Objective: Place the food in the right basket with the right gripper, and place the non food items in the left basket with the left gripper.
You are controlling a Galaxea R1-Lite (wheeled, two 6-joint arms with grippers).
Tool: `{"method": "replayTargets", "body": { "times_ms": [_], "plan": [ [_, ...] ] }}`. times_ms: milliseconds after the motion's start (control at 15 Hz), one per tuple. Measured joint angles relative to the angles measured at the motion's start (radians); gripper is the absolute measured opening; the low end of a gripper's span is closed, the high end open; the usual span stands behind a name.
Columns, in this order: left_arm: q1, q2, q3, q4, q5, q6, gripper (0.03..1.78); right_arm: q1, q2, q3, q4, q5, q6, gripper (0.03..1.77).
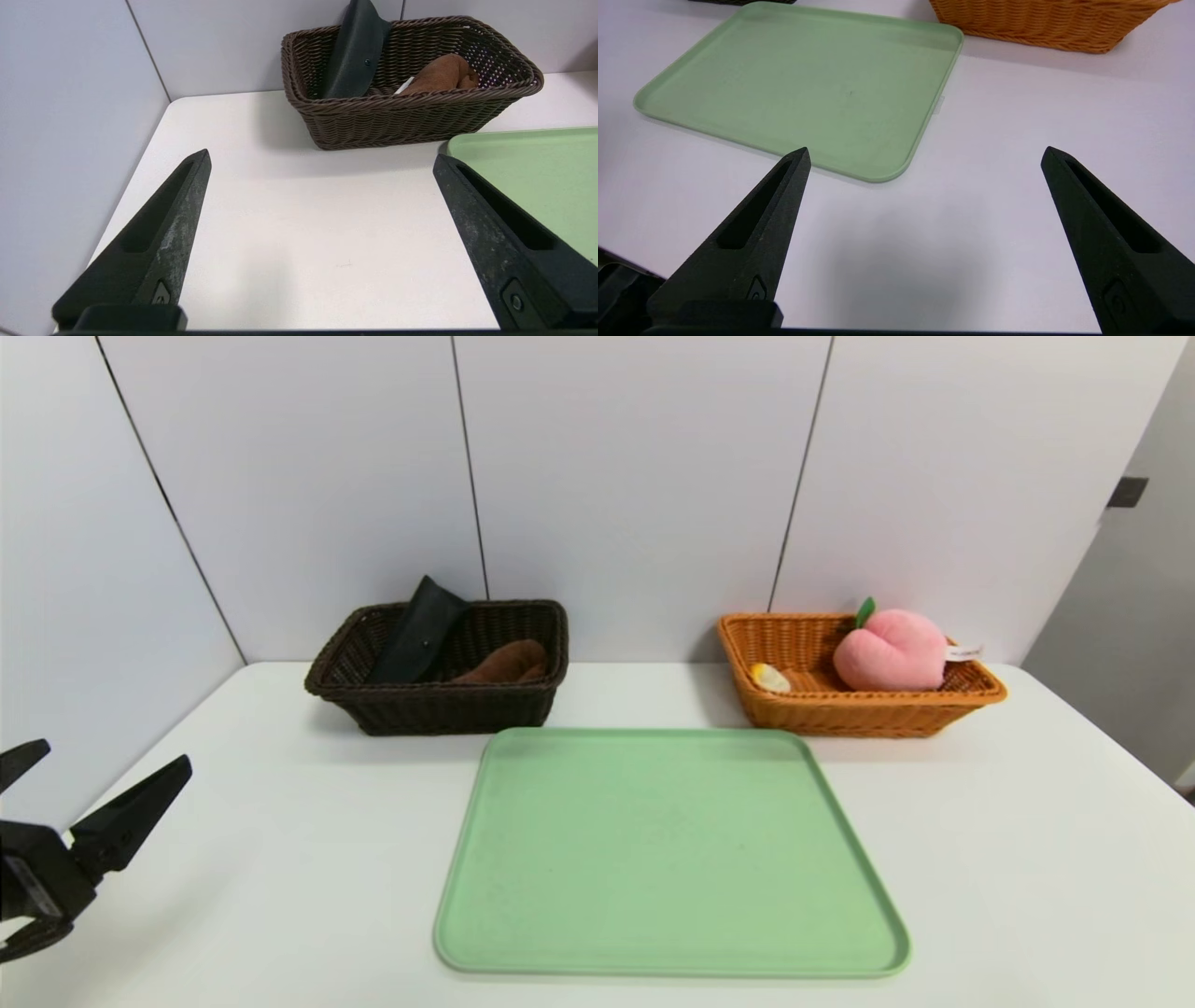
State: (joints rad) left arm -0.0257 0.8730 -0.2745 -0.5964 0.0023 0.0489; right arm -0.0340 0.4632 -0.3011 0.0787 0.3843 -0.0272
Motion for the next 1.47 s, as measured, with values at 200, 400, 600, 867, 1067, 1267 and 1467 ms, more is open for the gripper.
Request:
{"method": "replayTargets", "body": {
  "times_ms": [200, 400, 600, 867, 1067, 1267, 1467],
  "plan": [
    [0.011, -0.106, 0.083, 0.0, -0.01, -0.011, 1.69, -0.002, -0.122, 0.01, 0.109, 0.017, 0.011, 1.71],
    [0.018, -0.219, 0.151, 0.004, -0.04, -0.043, 1.69, 0.008, -0.216, 0.016, 0.191, 0.019, 0.013, 1.71],
    [0.041, -0.353, 0.226, 0.026, -0.046, -0.057, 1.69, 0.02, -0.283, 0.03, 0.207, 0.018, 0.013, 1.71],
    [0.054, -0.588, 0.243, 0.227, -0.054, -0.061, 1.69, 0.024, -0.351, 0.051, 0.216, 0.034, 0.012, 1.71],
    [0.048, -0.762, 0.222, 0.43, -0.06, -0.06, 1.69, 0.026, -0.417, 0.066, 0.219, 0.033, 0.008, 1.71],
    [0.044, -0.844, 0.216, 0.481, -0.061, -0.059, 1.69, 0.027, -0.452, 0.073, 0.19, 0.02, -0.004, 1.71],
    [0.043, -0.868, 0.222, 0.473, -0.062, -0.051, 1.69, 0.028, -0.463, 0.111, 0.1, -0.031, -0.039, 1.71]
  ]
}}
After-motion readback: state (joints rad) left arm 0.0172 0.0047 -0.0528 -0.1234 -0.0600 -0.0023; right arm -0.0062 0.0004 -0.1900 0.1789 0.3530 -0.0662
